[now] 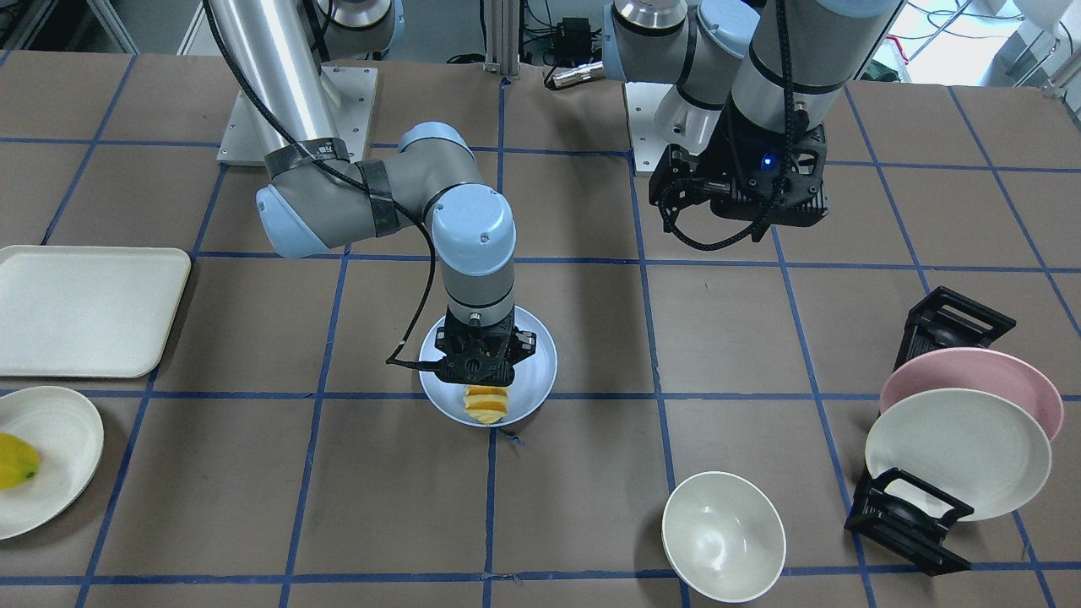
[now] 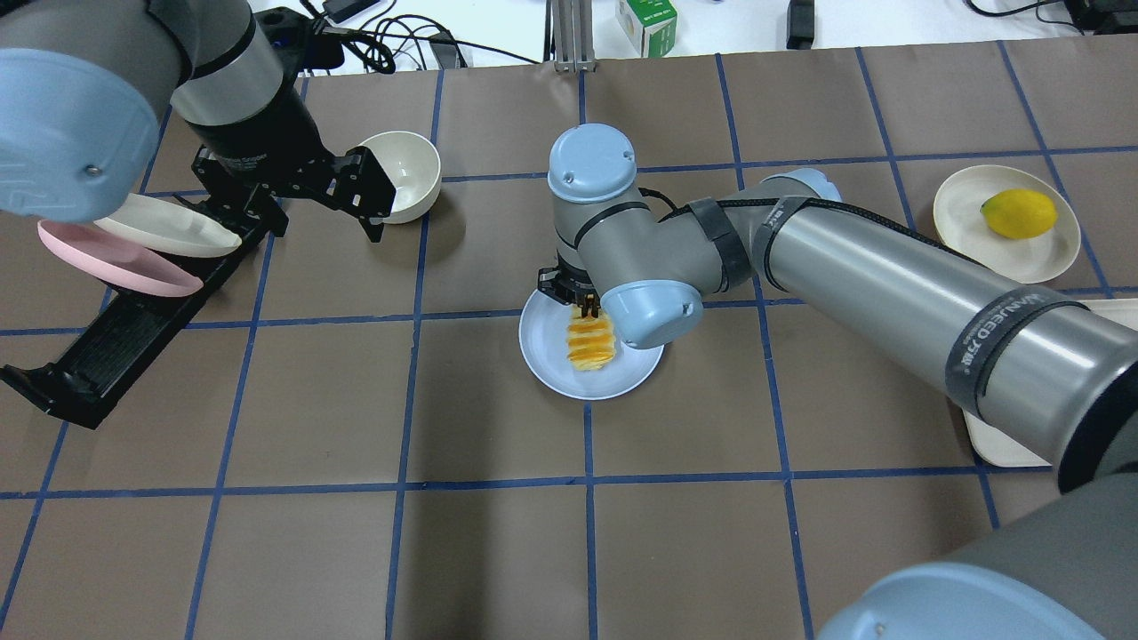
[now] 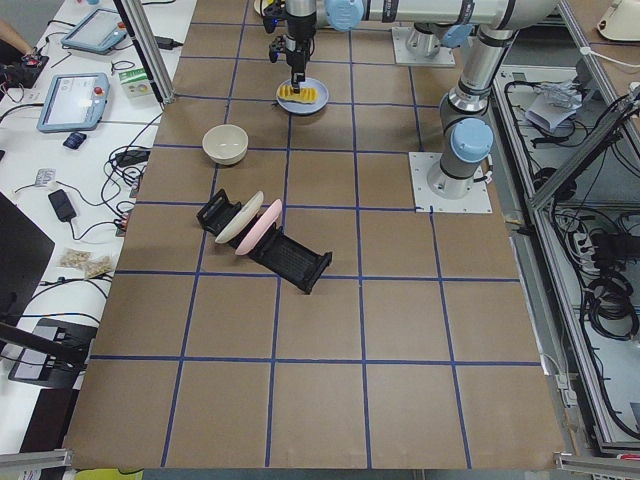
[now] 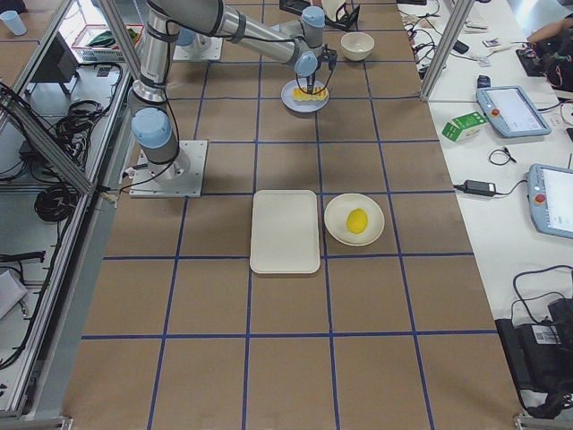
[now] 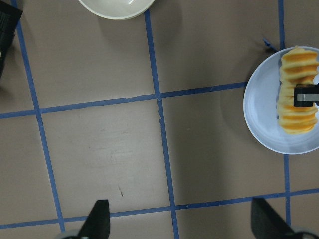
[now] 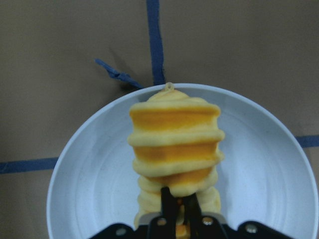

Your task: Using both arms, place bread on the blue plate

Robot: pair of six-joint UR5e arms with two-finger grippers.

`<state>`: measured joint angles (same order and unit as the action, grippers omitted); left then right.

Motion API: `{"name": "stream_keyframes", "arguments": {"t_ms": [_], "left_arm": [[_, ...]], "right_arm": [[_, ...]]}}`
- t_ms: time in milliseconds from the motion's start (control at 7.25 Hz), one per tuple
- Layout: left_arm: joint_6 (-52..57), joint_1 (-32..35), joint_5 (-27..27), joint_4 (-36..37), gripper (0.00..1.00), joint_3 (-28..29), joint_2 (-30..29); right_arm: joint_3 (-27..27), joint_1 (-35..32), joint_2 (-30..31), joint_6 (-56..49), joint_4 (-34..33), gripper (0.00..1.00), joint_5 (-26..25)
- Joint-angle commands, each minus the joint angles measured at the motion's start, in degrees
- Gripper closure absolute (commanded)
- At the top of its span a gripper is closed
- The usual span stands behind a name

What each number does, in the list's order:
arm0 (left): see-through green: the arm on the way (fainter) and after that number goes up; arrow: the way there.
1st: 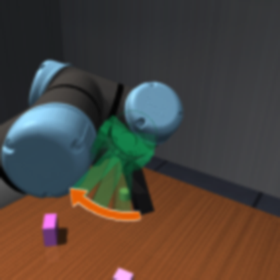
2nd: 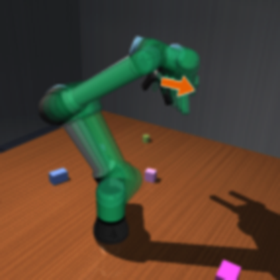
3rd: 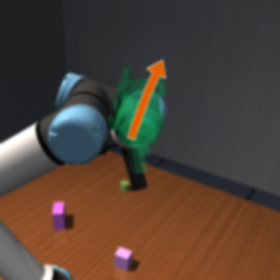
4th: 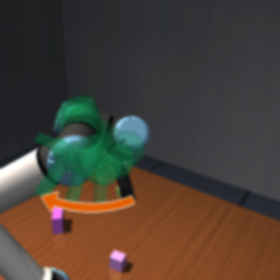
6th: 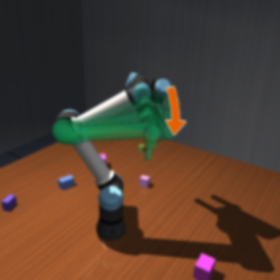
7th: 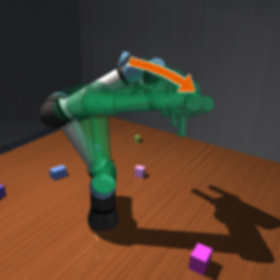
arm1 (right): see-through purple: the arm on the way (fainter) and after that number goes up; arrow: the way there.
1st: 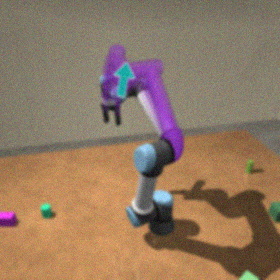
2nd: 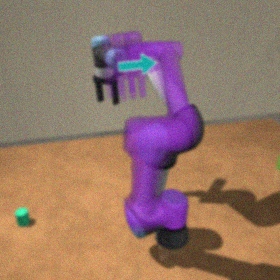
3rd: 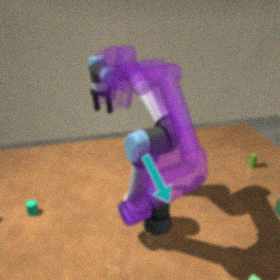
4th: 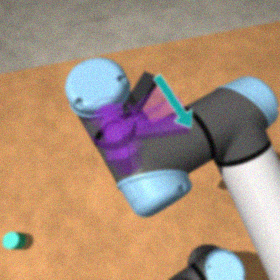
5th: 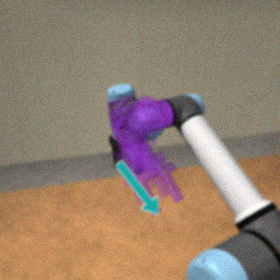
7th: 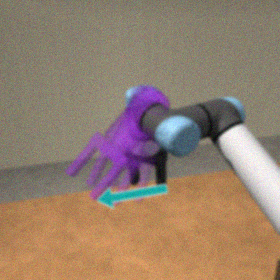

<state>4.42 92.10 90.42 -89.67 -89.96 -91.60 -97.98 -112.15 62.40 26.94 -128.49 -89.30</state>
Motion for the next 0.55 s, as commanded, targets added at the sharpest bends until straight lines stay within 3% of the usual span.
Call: {"name": "stream_keyframes", "arguments": {"t_ms": [0,276,414], "left_arm": [[0.5,-0.5,-0.1,0.2,0.0,1.2,-0.1],[6.6,-3.4,-0.3,0.2,0.0,1.3,0.5],[3.4,-3.3,-0.9,0.2,0.0,1.2,0.7]], "right_arm": [[0.0,0.0,0.1,0.0,0.0,0.05,0.2],[0.6,0.2,0.7,0.0,0.2,0.0,0.0],[0.6,1.2,3.3,-0.3,1.6,0.0,-0.3]]}}
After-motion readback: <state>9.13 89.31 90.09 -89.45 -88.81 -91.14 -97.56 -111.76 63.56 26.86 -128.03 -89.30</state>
